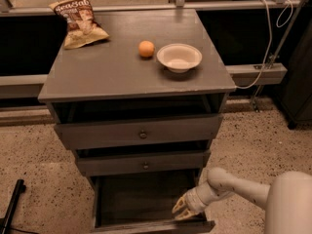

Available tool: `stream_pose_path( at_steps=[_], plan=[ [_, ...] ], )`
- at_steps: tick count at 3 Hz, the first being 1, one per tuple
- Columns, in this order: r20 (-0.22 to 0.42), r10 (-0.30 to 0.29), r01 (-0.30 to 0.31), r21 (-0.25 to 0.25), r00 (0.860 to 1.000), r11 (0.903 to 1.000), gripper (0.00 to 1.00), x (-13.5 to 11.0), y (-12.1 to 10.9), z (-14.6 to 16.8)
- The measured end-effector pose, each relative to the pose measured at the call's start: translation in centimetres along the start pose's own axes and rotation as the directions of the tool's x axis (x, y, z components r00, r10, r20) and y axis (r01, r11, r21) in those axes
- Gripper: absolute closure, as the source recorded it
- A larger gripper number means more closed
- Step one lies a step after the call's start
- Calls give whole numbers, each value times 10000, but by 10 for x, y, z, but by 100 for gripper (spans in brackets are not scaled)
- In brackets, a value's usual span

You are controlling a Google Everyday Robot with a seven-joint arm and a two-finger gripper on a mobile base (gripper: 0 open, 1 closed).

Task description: Open bottom drawer

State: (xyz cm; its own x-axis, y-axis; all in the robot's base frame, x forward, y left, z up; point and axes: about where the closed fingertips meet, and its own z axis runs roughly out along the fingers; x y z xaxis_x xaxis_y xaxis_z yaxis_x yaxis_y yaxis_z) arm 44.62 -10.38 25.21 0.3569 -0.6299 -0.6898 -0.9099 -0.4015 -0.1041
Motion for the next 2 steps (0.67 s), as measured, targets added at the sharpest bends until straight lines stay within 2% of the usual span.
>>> stream_pose_path(
  at_steps=[1, 2],
  plan=[
    [-680, -452, 537, 1284, 9967, 9903, 87, 5, -44, 12],
    [-960, -481, 645, 1761, 9942, 9823, 100, 9, -58, 13]
  ],
)
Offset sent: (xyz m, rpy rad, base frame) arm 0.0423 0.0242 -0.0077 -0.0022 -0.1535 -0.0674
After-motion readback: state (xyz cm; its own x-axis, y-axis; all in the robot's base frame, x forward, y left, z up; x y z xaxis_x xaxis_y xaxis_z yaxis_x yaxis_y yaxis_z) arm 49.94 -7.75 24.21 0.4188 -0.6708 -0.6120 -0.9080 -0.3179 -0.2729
